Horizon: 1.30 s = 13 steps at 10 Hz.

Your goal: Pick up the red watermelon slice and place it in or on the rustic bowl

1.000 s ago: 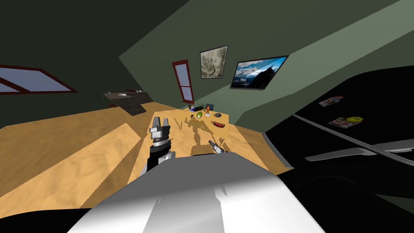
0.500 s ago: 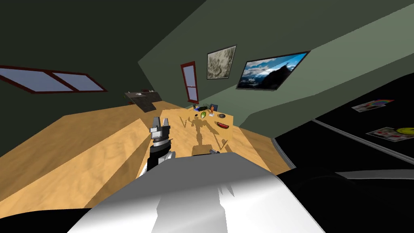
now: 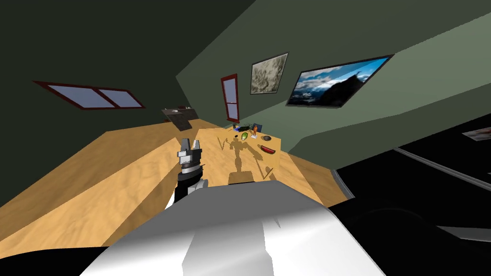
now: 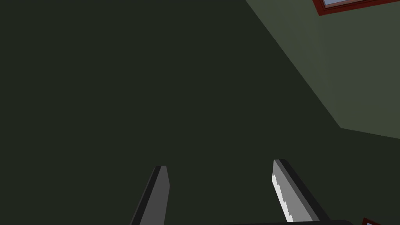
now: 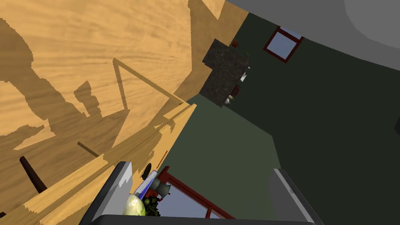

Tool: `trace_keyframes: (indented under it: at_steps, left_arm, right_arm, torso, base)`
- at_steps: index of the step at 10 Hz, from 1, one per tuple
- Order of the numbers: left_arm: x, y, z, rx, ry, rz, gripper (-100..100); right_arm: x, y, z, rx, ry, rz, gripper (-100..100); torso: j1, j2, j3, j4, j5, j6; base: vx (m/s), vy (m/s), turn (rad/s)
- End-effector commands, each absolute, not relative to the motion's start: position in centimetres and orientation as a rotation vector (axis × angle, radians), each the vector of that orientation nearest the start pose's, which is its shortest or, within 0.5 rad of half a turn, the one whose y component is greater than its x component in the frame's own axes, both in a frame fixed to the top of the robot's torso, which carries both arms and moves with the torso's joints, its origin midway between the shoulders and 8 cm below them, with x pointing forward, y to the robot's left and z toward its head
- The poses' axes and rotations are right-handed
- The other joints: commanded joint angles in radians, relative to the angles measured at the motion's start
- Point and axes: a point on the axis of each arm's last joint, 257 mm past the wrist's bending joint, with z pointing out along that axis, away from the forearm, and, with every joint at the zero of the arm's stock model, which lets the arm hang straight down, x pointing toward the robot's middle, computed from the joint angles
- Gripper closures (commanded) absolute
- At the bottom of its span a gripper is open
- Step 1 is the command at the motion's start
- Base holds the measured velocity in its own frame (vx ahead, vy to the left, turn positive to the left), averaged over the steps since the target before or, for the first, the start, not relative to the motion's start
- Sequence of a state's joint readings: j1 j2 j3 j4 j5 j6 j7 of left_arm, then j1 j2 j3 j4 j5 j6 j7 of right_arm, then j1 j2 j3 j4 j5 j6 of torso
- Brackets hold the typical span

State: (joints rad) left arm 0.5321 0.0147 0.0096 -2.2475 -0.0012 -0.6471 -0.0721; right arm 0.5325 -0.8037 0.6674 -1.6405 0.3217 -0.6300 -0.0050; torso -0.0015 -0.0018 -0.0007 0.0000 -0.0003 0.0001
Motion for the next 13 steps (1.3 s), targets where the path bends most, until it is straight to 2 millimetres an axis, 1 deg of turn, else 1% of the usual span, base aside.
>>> trace_keyframes:
  at_steps: [1,2,3,4,5,6,7,8,9,11,12,13]
  left_arm:
    - [32.2,28.0,2.7,-0.549,0.581,-1.234,0]
    - [32.2,28.0,2.7,-0.549,0.581,-1.233,0]
    - [32.2,28.0,2.7,-0.549,0.581,-1.233,0]
    - [32.2,28.0,2.7,-0.549,0.581,-1.233,0]
    - [32.2,28.0,2.7,-0.549,0.581,-1.233,0]
    - [32.2,28.0,2.7,-0.549,0.581,-1.233,0]
    - [32.2,28.0,2.7,-0.549,0.581,-1.233,0]
    - [32.2,28.0,2.7,-0.549,0.581,-1.233,0]
    - [32.2,28.0,2.7,-0.549,0.581,-1.233,0]
    - [32.2,28.0,2.7,-0.549,0.581,-1.233,0]
    - [32.2,28.0,2.7,-0.549,0.581,-1.233,0]
    - [32.2,28.0,2.7,-0.549,0.581,-1.233,0]
  right_arm:
    - [15.2,-14.4,-40.2,0.171,2.190,1.317,-100]
    - [13.2,-16.0,-42.0,0.134,2.269,1.277,-100]
    - [12.7,-17.6,-42.9,0.125,2.308,1.241,-100]
    - [10.9,-19.1,-44.2,0.083,2.375,1.204,-100]
    - [10.1,-21.2,-45.3,0.080,2.424,1.155,-100]
    - [8.3,-23.2,-46.5,0.037,2.492,1.108,-100]
    - [7.6,-25.3,-47.2,0.029,2.534,1.059,-100]
    - [7.6,-25.3,-47.2,0.029,2.534,1.059,-100]
    - [5.7,-28.5,-48.3,-0.021,2.615,0.986,-100]
    - [5.3,-29.6,-48.6,-0.021,2.636,0.958,-100]
    - [3.7,-33.0,-49.1,-0.079,2.709,0.880,-100]
    - [3.7,-33.1,-49.1,-0.080,2.710,0.879,-100]
  torso:
    - [0.000,0.000,0.000,0.000,0.000,0.000]
    - [0.000,0.000,0.000,0.000,0.000,0.001]
    - [0.001,-0.001,0.000,0.000,0.000,0.000]
    - [0.000,-0.001,0.000,0.000,0.000,0.001]
    - [0.001,-0.001,-0.001,0.000,0.000,0.000]
    - [0.001,-0.001,-0.001,0.000,0.000,0.001]
    - [0.001,-0.002,-0.001,0.000,0.000,0.000]
    - [0.000,-0.002,-0.001,0.000,0.000,0.001]
    - [-0.001,-0.001,0.000,0.000,0.000,0.002]
    - [0.000,-0.002,-0.001,0.000,0.000,0.001]
    - [-0.001,-0.001,-0.001,0.000,0.000,0.002]
    - [-0.001,-0.003,-0.001,0.000,0.000,0.000]
  base:
    - [0.011,0.029,0.160]
    - [0.020,0.042,0.282]
    - [0.023,0.034,0.142]
    - [0.033,0.052,0.285]
    - [0.028,0.041,0.138]
    - [0.038,0.049,0.316]
    - [0.038,0.028,0.125]
    - [0.019,0.007,-0.049]
    - [0.043,0.030,0.247]
    - [0.031,0.012,0.090]
    - [0.053,0.014,0.273]
    - [0.054,0.006,0.162]
